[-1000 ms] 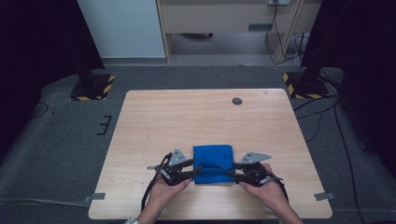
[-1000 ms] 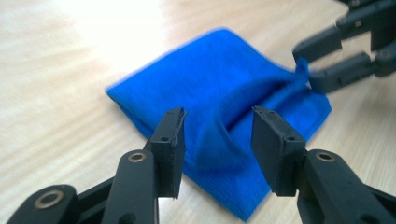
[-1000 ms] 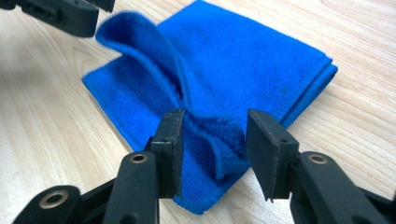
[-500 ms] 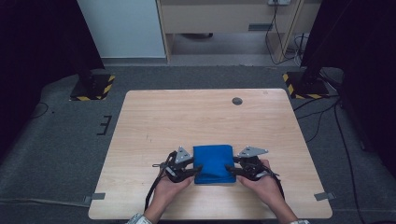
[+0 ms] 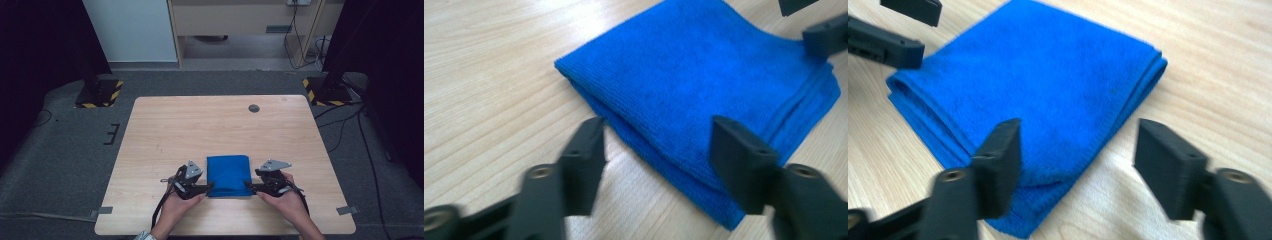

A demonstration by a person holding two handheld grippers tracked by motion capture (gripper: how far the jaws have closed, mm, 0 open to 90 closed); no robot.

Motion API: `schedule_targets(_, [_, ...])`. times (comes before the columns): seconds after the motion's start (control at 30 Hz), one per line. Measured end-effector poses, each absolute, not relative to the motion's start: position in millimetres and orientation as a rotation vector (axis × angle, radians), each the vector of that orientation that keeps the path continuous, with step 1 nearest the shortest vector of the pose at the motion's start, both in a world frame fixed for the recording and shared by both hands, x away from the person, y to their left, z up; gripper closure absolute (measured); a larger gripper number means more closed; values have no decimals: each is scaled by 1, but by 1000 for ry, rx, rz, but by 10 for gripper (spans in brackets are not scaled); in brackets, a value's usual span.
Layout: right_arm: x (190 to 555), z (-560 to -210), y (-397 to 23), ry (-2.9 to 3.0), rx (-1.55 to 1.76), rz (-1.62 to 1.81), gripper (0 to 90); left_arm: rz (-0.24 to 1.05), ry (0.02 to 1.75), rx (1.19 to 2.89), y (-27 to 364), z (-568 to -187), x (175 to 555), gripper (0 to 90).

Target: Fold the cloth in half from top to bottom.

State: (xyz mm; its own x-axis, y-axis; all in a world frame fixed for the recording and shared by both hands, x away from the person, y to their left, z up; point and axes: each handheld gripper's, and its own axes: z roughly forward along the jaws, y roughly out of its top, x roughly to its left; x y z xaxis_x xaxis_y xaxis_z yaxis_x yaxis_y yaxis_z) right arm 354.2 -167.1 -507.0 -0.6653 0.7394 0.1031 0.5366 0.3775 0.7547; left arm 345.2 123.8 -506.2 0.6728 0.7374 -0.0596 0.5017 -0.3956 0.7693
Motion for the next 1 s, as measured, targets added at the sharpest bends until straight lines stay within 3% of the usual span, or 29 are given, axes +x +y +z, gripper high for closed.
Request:
schedule_targets(0.13, [356,-499,-169,2295,1151,1232,144,394,956,2074,126,-497,347,141])
schedule_targets(0.23, [358,-493,-173,2243,1158,1264,90,400,955,2071,133,-492,347,79])
schedule_targets(1.0, [363,-511,-238,2255,1330,1121,70,418,1099,2114,209,-500,361,62])
